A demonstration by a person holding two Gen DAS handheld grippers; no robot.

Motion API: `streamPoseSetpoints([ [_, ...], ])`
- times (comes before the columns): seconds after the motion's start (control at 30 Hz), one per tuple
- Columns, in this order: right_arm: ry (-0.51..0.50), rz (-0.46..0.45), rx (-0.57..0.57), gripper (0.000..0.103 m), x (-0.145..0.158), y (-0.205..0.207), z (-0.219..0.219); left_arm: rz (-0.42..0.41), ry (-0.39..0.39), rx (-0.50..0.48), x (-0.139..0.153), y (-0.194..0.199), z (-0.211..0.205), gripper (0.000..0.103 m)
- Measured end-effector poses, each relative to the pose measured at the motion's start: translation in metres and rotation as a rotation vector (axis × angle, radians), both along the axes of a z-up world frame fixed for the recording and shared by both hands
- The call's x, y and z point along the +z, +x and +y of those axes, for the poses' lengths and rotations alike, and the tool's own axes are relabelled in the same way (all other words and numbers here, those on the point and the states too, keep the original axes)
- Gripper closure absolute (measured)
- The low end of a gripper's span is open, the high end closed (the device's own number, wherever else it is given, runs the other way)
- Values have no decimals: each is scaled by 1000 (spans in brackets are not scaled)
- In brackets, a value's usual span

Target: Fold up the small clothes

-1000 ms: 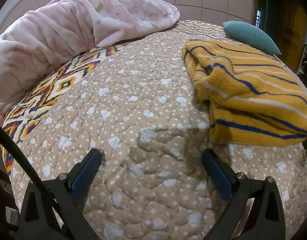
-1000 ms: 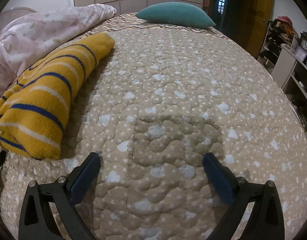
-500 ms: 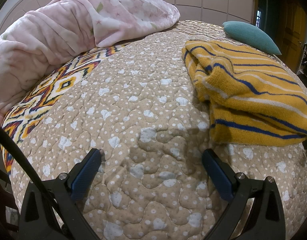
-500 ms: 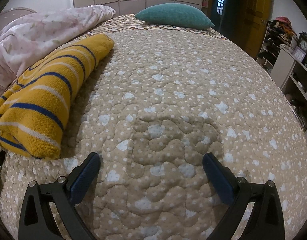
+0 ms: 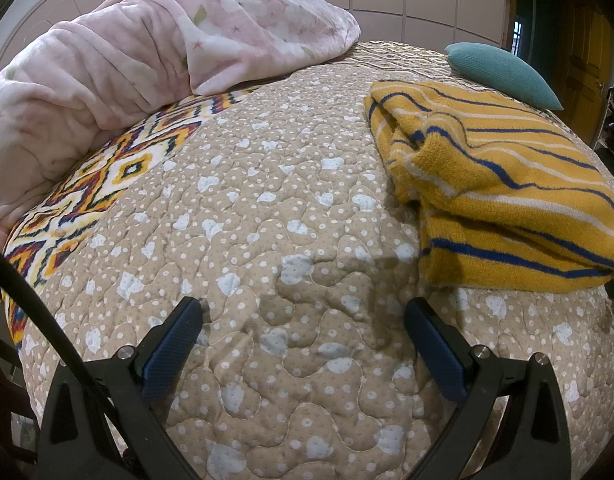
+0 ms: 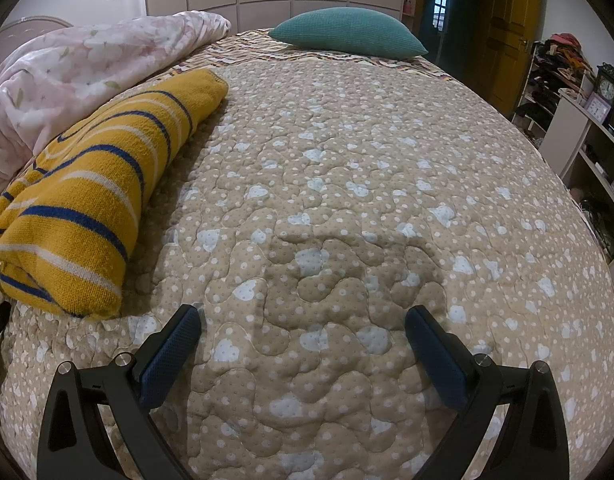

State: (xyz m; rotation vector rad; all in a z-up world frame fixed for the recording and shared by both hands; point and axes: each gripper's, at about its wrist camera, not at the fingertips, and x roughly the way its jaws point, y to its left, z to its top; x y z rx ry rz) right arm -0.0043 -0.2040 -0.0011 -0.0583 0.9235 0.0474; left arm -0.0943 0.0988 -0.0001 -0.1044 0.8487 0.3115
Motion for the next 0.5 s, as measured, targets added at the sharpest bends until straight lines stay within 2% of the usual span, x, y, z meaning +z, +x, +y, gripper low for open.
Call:
streamPoseSetpoints([
  [0.5,3,-3,-1,0,1,-1,0,4,1,3,1,-1,-1,2],
])
